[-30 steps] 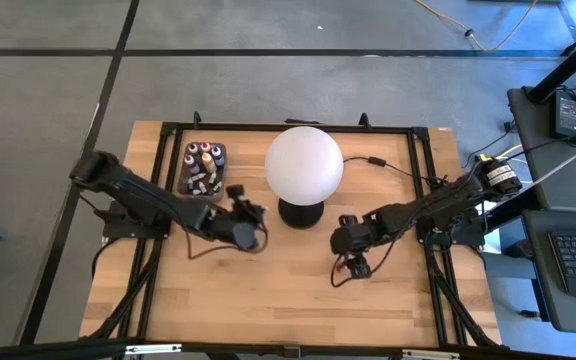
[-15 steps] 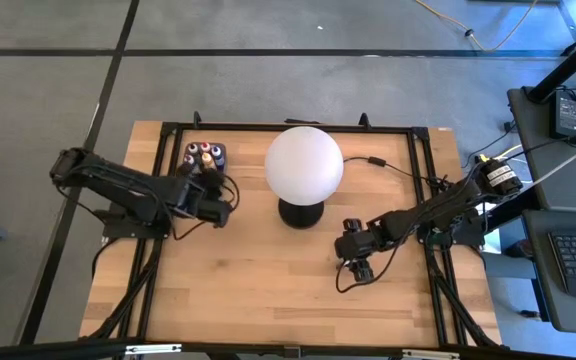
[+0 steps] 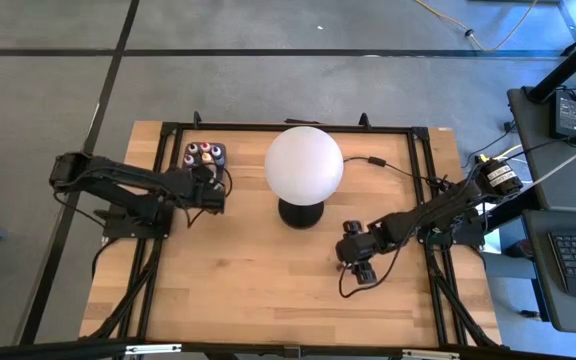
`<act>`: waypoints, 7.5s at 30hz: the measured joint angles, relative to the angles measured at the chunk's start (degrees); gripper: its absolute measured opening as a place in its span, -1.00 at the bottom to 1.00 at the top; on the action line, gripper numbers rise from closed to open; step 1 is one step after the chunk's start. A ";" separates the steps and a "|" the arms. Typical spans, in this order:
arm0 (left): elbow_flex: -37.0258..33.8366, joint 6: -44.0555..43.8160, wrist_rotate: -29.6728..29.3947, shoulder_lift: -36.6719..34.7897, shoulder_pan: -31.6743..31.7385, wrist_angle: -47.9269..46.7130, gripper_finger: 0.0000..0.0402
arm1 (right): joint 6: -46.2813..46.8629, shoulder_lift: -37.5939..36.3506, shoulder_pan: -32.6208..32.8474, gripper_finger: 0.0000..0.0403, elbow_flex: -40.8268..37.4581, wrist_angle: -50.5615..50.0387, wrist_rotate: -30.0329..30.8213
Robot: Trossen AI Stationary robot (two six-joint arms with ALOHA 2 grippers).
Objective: Pick & Place food coloring
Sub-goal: Put the small green food coloring bottle into the black container, then put the small red food coloring bottle into the black container
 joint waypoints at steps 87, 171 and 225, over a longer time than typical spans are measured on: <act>-3.71 7.69 0.90 -0.02 1.14 9.44 -0.56 | -6.37 0.05 0.45 -0.50 -11.13 18.05 -0.52; 0.93 53.17 19.35 23.37 -18.93 95.95 -0.28 | -8.09 2.74 -2.82 -0.66 -9.87 45.79 12.09; 4.14 55.71 17.29 37.31 -18.69 115.92 -0.64 | -6.62 2.73 -3.28 -0.66 -9.81 50.18 10.93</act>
